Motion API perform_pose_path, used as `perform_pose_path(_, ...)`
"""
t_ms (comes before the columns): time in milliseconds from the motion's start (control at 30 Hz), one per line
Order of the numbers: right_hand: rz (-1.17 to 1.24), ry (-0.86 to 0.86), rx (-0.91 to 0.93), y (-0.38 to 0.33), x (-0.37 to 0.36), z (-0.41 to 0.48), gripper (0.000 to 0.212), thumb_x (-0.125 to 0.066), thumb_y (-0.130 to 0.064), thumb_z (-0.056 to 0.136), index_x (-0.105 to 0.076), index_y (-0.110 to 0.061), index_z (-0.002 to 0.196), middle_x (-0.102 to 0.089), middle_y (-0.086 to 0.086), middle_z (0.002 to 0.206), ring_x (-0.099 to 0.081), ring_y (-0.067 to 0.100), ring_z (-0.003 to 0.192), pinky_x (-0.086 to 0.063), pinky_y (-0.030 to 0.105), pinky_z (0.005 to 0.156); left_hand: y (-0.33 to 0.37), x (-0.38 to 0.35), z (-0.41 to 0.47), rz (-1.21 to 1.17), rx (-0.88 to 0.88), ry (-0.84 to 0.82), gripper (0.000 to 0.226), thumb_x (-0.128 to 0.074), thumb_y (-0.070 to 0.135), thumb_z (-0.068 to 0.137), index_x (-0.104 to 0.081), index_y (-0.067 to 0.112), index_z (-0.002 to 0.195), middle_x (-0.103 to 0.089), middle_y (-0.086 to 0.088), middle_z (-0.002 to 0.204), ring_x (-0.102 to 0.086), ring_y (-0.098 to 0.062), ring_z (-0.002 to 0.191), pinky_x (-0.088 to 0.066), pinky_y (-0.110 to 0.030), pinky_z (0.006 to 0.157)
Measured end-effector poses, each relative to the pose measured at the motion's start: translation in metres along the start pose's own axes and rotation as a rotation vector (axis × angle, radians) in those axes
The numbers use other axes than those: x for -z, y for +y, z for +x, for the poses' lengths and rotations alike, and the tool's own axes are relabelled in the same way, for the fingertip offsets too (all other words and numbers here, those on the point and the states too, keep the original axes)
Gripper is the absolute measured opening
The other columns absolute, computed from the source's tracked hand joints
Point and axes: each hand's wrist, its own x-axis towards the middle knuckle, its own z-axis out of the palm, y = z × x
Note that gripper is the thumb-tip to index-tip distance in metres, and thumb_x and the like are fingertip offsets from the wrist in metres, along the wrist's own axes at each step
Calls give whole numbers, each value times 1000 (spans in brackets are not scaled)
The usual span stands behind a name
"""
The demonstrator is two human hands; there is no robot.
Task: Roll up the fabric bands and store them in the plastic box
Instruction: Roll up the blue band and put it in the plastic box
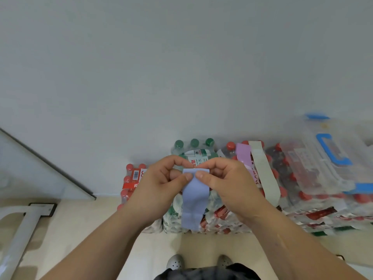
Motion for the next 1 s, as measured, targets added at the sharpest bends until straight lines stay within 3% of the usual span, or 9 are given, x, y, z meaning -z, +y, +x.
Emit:
perform_pose_path(100,-7,27,39,-1,-1,-14,11,-75,-6,90,-77,-15,95,-77,13,89,-71,35,90,-60,44,81,0,-6,-11,-19,-8,16,22,-63,7,98,-73,25,94,-59,8,48,-56,-3,42,-46,-12,50)
perform_pose_path(233,25,16,69,0,4,-32,17,-72,2,89,-76,-14,91,-75,8,83,-68,14,75,-58,22,71,0,-16,-26,-79,-2,35,9,-66,22,89,-74,26,92,-51,9,51,-48,-6,49,-42,-13,53)
perform_pose_path(333,51,-2,123,0,10,-44,16,-71,5,89,-76,-10,87,-71,17,82,-65,29,75,-56,35,69,2,-28,-37,-116,-10,41,18,-71,39,82,-76,24,92,-54,-8,58,-50,-15,57,-45,-21,57)
perform_pose_path(400,82,-41,139,0,16,-52,15,-69,6,90,-74,-7,86,-66,25,80,-59,34,72,-50,44,66,7,-38,-44,-118,-31,69,14,-72,35,84,-76,23,88,-56,-10,58,-52,-14,56,-45,-19,56)
perform_pose_path(533,113,-90,139,4,34,-67,19,-67,6,91,-73,-11,86,-63,32,79,-56,28,69,-46,42,65,12,-61,-56,-114,-33,81,9,-67,21,87,-76,17,88,-72,-20,76,-68,-21,72,-55,-27,67)
perform_pose_path(633,129,-146,145,12,49,-75,23,-68,6,91,-73,-15,85,-70,12,73,-60,15,68,-50,27,63,14,-80,-65,-111,-19,126,9,-68,22,87,-75,16,89,-61,-39,81,-60,-29,74,-50,-39,71)
perform_pose_path(700,108,-181,164,16,61,-80,25,-68,7,91,-73,-17,84,-68,3,71,-59,10,67,-49,22,62,12,-95,-70,-127,5,156,8,-70,21,86,-75,17,91,-57,-41,79,-55,-28,73,-48,-39,69)
perform_pose_path(833,26,-156,234,25,84,-91,24,-69,1,92,-72,-21,82,-63,3,70,-54,8,66,-46,20,61,7,-125,-78,-100,-3,217,6,-74,13,84,-75,15,89,-63,-24,70,-55,-22,67,-48,-29,62)
perform_pose_path(1000,83,-183,212,33,105,-105,22,-69,-3,93,-72,-24,90,-62,18,78,-55,14,66,-49,25,60,8,-155,-85,-168,-28,276,12,-73,12,82,-76,17,92,-58,-42,83,-58,-39,74,-51,-46,70)
